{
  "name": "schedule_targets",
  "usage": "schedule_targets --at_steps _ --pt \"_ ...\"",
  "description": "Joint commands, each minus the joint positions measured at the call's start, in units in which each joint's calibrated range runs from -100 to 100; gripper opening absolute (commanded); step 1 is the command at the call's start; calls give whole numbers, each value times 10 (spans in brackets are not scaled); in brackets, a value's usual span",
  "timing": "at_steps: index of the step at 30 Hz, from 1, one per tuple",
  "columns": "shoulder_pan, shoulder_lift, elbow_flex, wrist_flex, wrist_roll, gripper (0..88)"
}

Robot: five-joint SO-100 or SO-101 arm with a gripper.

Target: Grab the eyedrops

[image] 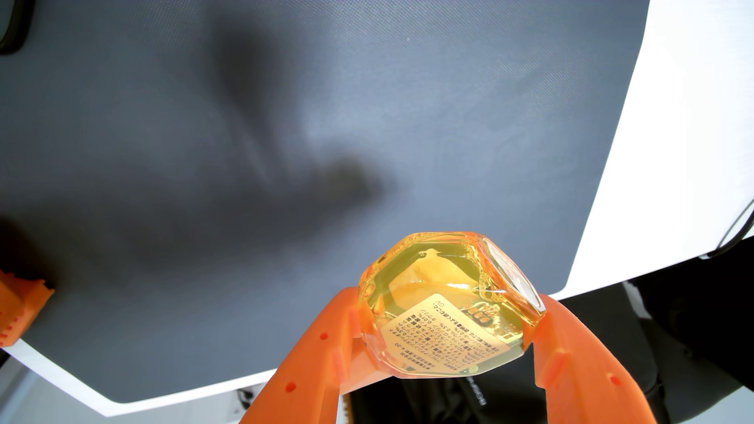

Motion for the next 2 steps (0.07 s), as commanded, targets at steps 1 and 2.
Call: schedule_targets --at_steps 1,2 --pt "2 -30 -12 3 3 11" --pt "2 -30 -12 3 3 11"
